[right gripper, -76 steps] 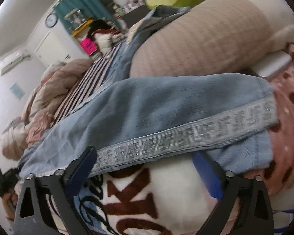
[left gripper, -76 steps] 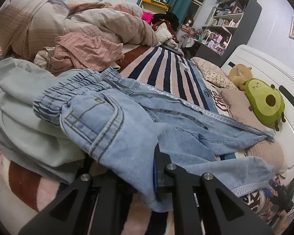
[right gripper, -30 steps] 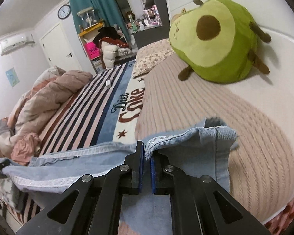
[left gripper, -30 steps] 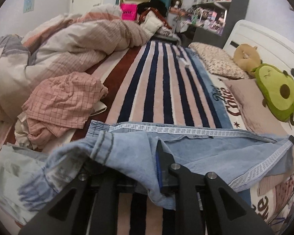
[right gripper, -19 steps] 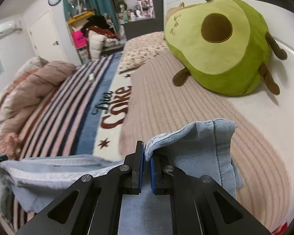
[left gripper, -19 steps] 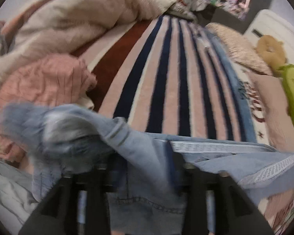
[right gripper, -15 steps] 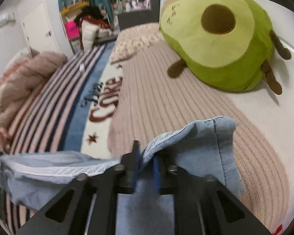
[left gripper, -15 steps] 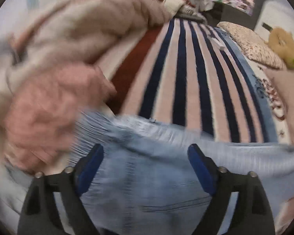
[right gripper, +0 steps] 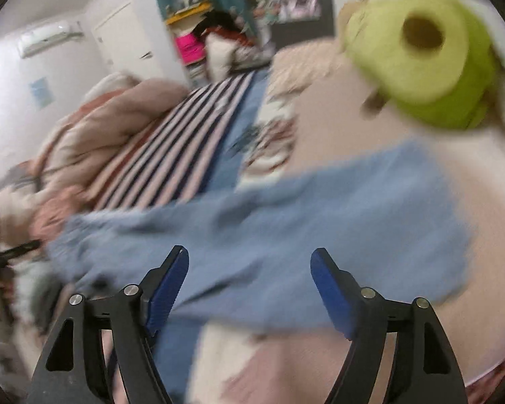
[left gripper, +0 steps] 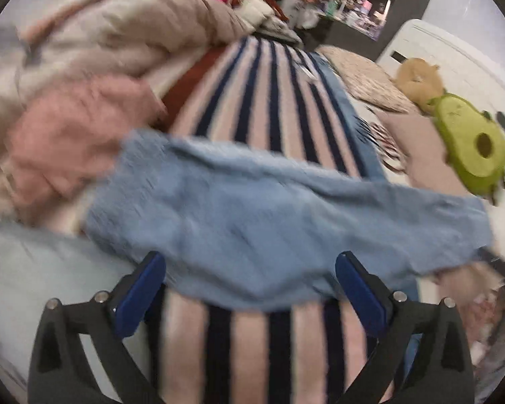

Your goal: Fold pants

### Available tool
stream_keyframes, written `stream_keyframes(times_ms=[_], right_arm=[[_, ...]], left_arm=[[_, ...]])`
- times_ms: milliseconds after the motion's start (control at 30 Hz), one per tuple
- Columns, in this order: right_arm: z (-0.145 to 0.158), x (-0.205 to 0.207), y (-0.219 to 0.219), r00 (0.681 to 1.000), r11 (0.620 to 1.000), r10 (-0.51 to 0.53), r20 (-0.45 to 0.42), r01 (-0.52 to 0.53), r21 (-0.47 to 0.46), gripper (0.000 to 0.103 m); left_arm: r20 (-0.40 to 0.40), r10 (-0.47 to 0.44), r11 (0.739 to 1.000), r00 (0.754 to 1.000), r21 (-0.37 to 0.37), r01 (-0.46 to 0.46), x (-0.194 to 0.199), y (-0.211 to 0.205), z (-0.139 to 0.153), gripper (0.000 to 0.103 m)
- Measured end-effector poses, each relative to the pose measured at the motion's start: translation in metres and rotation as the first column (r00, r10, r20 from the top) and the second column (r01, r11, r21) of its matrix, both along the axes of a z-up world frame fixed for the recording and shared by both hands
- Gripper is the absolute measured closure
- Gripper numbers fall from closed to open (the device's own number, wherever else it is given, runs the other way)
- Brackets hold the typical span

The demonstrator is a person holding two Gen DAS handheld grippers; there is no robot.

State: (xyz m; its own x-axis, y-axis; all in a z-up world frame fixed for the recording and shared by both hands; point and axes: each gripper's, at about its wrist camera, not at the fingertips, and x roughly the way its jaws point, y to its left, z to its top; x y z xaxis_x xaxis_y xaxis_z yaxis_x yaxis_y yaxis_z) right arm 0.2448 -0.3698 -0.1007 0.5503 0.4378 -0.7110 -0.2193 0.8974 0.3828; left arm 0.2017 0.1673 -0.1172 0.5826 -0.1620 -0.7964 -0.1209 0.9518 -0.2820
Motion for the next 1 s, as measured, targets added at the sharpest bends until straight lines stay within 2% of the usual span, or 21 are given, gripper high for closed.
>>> stream_keyframes(times_ms=[100, 233, 367, 467, 633, 700, 767, 800, 900, 933, 967, 1000], right_arm=[[-0.047, -0.011, 0.016, 0.991, 0.993, 0.050, -0.123, -0.036, 0.116, 0.024], [-0.085, -0.016, 0.033, 0.990, 0.992, 0.004, -0.140, 0.014, 0.128, 0.022], [-0.087, -0.011, 0.045, 0.992, 0.985, -0.097, -0.085, 0.108, 0.136, 0.001], [-0.090, -0.002, 0.060, 0.973, 0.978, -0.200, -0.116, 0.206, 0.041, 0.000], [-0.101, 0.008, 0.075, 0.934, 0.938, -0.325, -0.149, 0.339, 0.078, 0.001], [-0.106, 0.016, 0.080, 0.916, 0.921, -0.373, -0.149, 0.385, 0.054, 0.001], [-0.107, 0.027, 0.082, 0.896, 0.903, -0.426, -0.125, 0.430, 0.003, 0.009], [-0.107, 0.034, 0.081, 0.881, 0.887, -0.459, -0.114, 0.461, -0.013, 0.012], [-0.106, 0.046, 0.076, 0.864, 0.870, -0.492, -0.109, 0.493, -0.013, 0.029], [-0.104, 0.049, 0.074, 0.863, 0.868, -0.497, -0.094, 0.496, -0.030, 0.044], [-0.103, 0.052, 0.077, 0.864, 0.867, -0.499, -0.075, 0.496, -0.055, 0.063], [-0.101, 0.054, 0.077, 0.868, 0.869, -0.493, -0.057, 0.488, -0.075, 0.072]], left_arm=[[-0.030, 0.004, 0.995, 1.000, -0.103, -0.007, -0.004, -0.008, -0.024, 0.003], [-0.071, 0.098, 0.976, 0.993, -0.188, -0.110, 0.006, -0.002, -0.053, 0.003], [-0.103, 0.186, 0.952, 0.977, -0.226, -0.205, 0.025, 0.012, -0.075, 0.003], [-0.145, 0.231, 0.929, 0.962, -0.260, -0.262, 0.039, 0.018, -0.087, 0.003], [-0.208, 0.262, 0.918, 0.942, -0.246, -0.310, 0.058, 0.019, -0.099, 0.003], [-0.218, 0.280, 0.919, 0.935, -0.221, -0.327, 0.065, 0.017, -0.099, 0.003], [-0.233, 0.300, 0.920, 0.925, -0.185, -0.345, 0.070, 0.012, -0.098, 0.003], [-0.229, 0.299, 0.930, 0.926, -0.147, -0.336, 0.074, 0.007, -0.096, 0.003], [-0.224, 0.297, 0.949, 0.928, -0.037, -0.313, 0.083, -0.010, -0.096, 0.003], [-0.221, 0.298, 0.951, 0.929, -0.017, -0.309, 0.085, -0.013, -0.096, 0.004], [-0.222, 0.304, 0.951, 0.926, 0.008, -0.310, 0.087, -0.016, -0.097, 0.009], [-0.221, 0.319, 0.947, 0.922, 0.031, -0.320, 0.088, -0.017, -0.096, 0.015]])
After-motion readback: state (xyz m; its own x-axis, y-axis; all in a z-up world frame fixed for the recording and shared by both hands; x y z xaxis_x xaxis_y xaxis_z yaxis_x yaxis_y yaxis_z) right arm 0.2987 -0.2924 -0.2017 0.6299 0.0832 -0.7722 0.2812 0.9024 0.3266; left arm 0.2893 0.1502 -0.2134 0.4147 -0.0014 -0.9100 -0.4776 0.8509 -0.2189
